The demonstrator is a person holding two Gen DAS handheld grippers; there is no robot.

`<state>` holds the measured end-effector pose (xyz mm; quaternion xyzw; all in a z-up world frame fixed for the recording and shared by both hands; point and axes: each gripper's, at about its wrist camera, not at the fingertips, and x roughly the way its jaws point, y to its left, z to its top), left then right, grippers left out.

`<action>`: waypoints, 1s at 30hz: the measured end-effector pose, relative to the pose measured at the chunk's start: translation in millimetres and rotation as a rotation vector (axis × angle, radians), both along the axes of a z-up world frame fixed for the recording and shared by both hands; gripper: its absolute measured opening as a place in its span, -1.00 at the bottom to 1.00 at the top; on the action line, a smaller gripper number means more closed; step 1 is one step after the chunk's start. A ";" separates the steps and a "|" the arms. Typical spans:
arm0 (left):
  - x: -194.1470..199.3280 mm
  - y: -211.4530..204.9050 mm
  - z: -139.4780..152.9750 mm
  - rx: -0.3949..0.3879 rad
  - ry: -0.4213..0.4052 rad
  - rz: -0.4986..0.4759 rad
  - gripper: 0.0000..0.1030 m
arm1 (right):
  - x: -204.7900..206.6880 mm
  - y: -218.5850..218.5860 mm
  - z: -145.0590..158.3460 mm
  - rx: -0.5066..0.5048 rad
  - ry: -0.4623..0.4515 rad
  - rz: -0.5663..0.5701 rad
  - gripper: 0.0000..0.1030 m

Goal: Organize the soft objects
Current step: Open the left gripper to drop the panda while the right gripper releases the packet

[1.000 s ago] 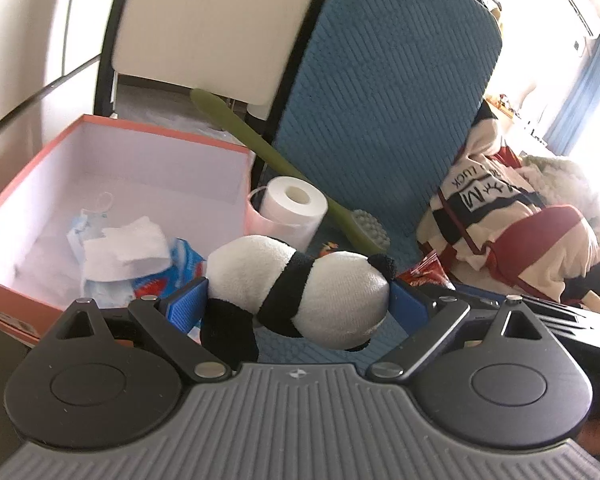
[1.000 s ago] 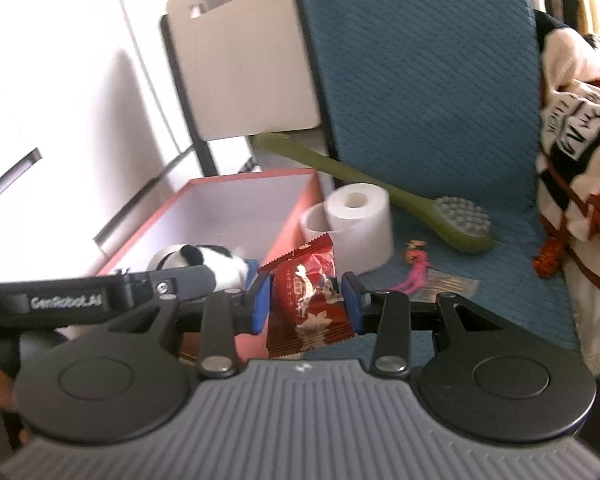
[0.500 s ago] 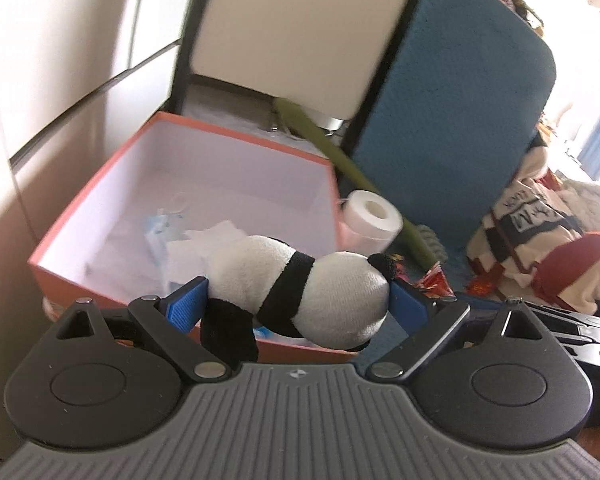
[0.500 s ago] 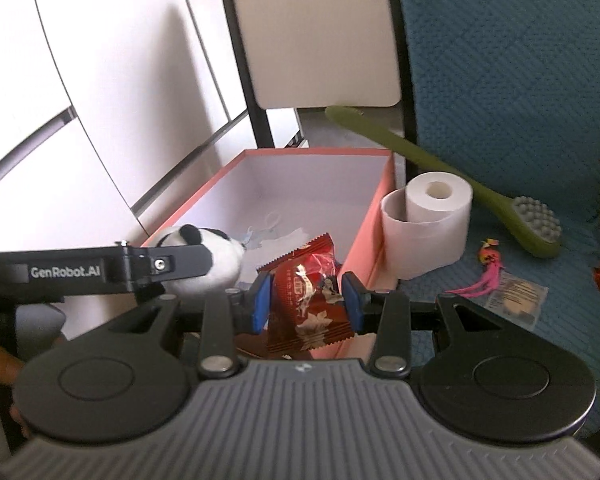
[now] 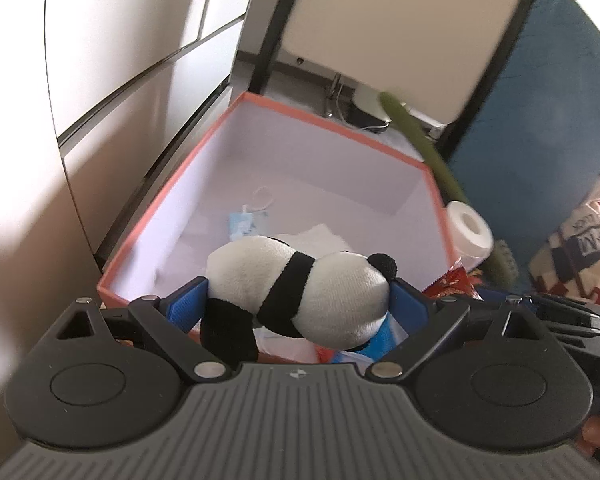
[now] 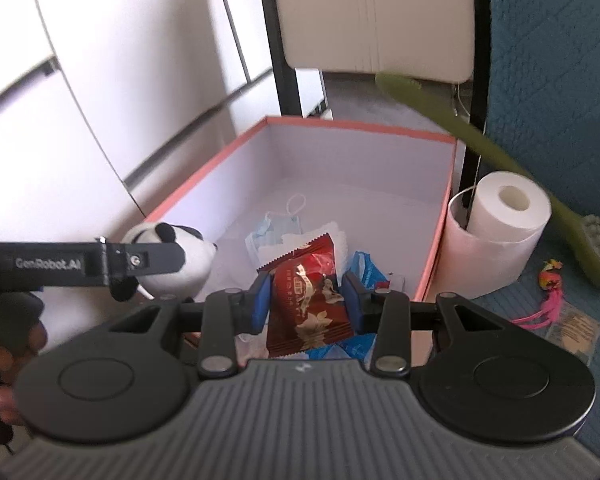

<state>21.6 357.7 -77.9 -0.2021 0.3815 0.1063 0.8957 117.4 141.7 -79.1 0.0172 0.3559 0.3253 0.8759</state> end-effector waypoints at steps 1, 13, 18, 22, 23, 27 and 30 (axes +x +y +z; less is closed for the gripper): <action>2.9 4.6 -3.3 -0.001 0.005 0.002 0.87 | 4.4 3.5 -3.8 -0.007 0.007 0.000 -0.18; 26.7 43.6 -34.7 -0.023 0.043 0.007 0.87 | 36.0 33.6 -23.7 -0.070 0.010 0.003 -0.17; 31.1 50.2 -43.0 -0.054 0.065 0.022 0.92 | 42.3 35.0 -26.3 -0.059 0.042 -0.004 0.03; 30.1 53.4 -43.7 -0.059 0.061 0.035 0.93 | 43.0 29.8 -24.1 -0.059 0.044 -0.019 0.09; 30.0 52.8 -42.2 -0.061 0.057 0.035 0.93 | 43.1 27.7 -23.0 -0.055 0.045 -0.022 0.09; 24.8 47.0 -31.0 -0.040 0.034 0.038 0.93 | 38.0 16.1 -13.1 -0.026 0.029 -0.038 0.09; 19.5 37.9 -20.4 -0.016 0.020 0.031 0.93 | 32.3 5.9 -5.3 -0.011 0.016 -0.052 0.09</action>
